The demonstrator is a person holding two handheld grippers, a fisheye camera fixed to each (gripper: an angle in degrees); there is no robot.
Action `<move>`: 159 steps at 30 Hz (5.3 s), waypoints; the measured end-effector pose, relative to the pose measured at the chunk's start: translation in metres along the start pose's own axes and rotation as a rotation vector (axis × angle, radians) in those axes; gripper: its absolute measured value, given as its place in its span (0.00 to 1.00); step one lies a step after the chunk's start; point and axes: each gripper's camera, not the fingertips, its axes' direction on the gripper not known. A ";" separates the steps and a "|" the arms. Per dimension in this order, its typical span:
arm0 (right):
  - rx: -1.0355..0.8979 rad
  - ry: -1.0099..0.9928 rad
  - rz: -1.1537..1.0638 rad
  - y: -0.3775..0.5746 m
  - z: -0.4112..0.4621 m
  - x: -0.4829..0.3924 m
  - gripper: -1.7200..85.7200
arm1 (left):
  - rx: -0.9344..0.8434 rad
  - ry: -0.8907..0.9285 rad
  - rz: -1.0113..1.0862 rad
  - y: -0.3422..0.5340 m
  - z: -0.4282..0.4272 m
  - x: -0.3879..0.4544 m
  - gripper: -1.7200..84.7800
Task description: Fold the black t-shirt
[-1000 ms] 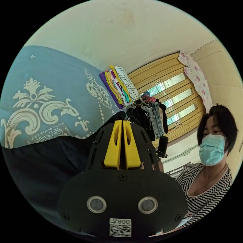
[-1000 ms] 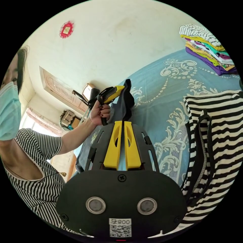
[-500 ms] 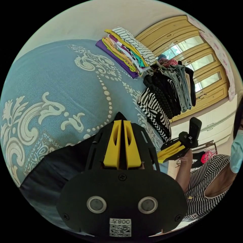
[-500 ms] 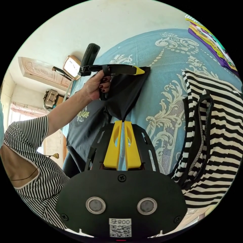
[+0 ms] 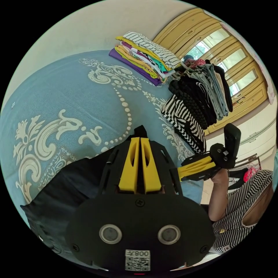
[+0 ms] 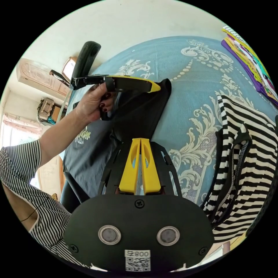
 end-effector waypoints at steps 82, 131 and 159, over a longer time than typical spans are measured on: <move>-0.261 0.029 -1.050 -0.149 0.839 -0.238 0.09 | 0.779 -0.244 -1.112 0.897 -0.610 0.261 0.03; -0.117 0.138 -0.484 -0.047 0.518 -0.001 0.02 | 0.444 -0.547 -0.928 0.695 -0.452 0.211 0.02; 0.357 0.196 0.077 0.034 0.153 0.088 0.05 | 0.245 -0.153 -0.171 0.287 -0.216 0.153 0.06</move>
